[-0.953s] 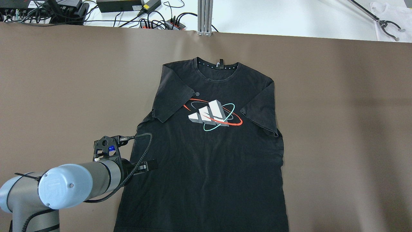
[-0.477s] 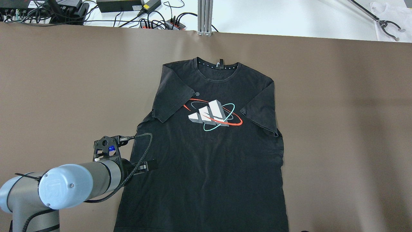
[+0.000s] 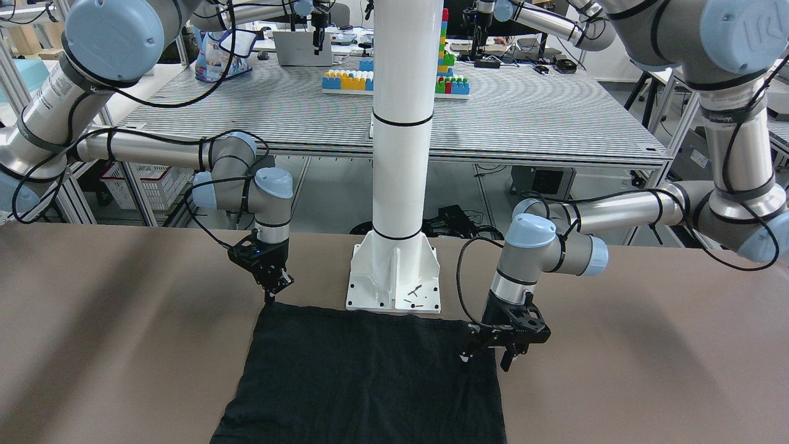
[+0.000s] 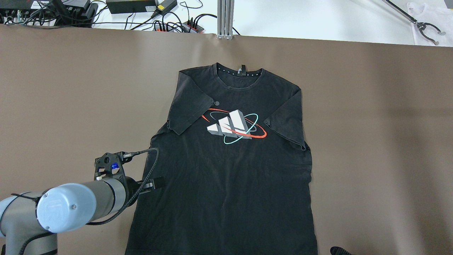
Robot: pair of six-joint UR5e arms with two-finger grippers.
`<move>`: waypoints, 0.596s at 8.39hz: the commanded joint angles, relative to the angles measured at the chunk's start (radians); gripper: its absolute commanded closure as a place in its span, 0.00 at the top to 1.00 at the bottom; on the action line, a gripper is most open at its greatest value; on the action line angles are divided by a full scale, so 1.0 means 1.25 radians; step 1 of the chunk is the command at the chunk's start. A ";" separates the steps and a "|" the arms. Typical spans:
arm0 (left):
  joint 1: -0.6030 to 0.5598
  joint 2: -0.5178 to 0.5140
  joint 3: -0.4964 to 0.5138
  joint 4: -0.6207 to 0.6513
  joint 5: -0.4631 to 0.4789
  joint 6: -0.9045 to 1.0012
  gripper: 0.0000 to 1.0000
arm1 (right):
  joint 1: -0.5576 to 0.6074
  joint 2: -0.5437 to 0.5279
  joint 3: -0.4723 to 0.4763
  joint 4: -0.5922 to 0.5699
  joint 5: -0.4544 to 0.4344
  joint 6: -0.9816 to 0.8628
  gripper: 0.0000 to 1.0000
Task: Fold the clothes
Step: 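Release the sleeves and move both grippers to the hem nearest the robot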
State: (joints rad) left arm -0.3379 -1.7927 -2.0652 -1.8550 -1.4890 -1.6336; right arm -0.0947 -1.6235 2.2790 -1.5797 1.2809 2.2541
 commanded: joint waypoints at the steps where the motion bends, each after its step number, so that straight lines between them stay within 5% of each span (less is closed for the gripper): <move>1: 0.147 0.107 -0.064 0.005 0.130 -0.105 0.98 | 0.005 0.003 0.043 -0.016 0.007 -0.024 0.00; 5: 0.300 0.125 -0.066 0.084 0.207 -0.212 0.50 | 0.007 0.005 0.042 -0.016 0.007 -0.024 0.00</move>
State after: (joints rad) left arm -0.0210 -1.6418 -2.1667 -1.7682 -1.2623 -1.8560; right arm -0.0889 -1.6174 2.3324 -1.5998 1.2899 2.2260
